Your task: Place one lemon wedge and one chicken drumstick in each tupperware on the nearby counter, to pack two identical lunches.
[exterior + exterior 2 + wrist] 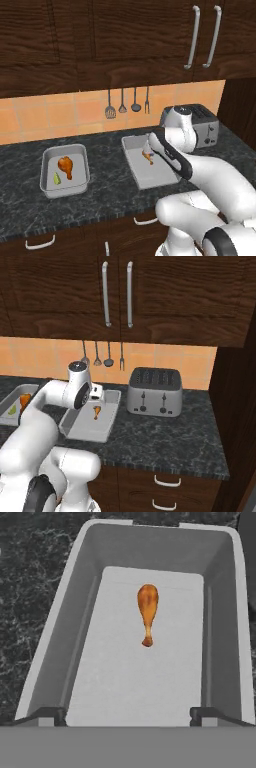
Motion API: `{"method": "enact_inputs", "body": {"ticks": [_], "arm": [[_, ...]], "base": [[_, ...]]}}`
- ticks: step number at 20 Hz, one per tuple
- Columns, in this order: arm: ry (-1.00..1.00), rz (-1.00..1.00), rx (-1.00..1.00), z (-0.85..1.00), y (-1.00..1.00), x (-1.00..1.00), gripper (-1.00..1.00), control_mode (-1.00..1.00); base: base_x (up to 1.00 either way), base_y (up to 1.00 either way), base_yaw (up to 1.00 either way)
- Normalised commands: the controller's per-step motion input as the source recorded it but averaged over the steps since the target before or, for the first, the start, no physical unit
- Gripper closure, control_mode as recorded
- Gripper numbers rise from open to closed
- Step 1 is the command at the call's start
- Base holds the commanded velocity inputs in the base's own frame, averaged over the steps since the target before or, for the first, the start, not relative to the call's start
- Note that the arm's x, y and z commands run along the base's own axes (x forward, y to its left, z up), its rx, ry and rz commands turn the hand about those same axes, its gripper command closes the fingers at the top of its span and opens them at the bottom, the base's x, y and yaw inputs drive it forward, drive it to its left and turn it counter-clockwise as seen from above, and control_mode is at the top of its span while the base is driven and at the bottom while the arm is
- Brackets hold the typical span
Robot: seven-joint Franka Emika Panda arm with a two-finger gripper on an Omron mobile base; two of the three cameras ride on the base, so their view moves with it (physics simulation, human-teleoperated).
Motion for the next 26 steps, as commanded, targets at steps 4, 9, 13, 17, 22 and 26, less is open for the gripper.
{"method": "enact_inputs", "body": {"ticks": [4,9,13,17,22,26], "arm": [[-0.02,-0.11,0.05,0.68,-0.29,-0.91,-1.0,-1.0],[-0.09,-0.18,-0.01,0.29,-0.07,-0.93,-1.0,-1.0],[-0.02,-0.16,0.0,0.41,-0.01,-0.53,-1.0,-1.0],[-0.08,-0.03,-0.08,0.34,-0.04,-0.55,-1.0,-1.0],[-0.21,0.04,0.05,0.0,-0.31,-0.64,-1.0,-1.0],[-0.1,0.08,-0.03,-0.27,-0.05,-0.37,-1.0,-1.0]], "base": [[0.0,0.0,0.0],[0.0,0.0,0.0],[0.0,0.0,0.0],[0.0,0.0,0.0],[0.0,0.0,0.0],[0.0,0.0,0.0]]}}
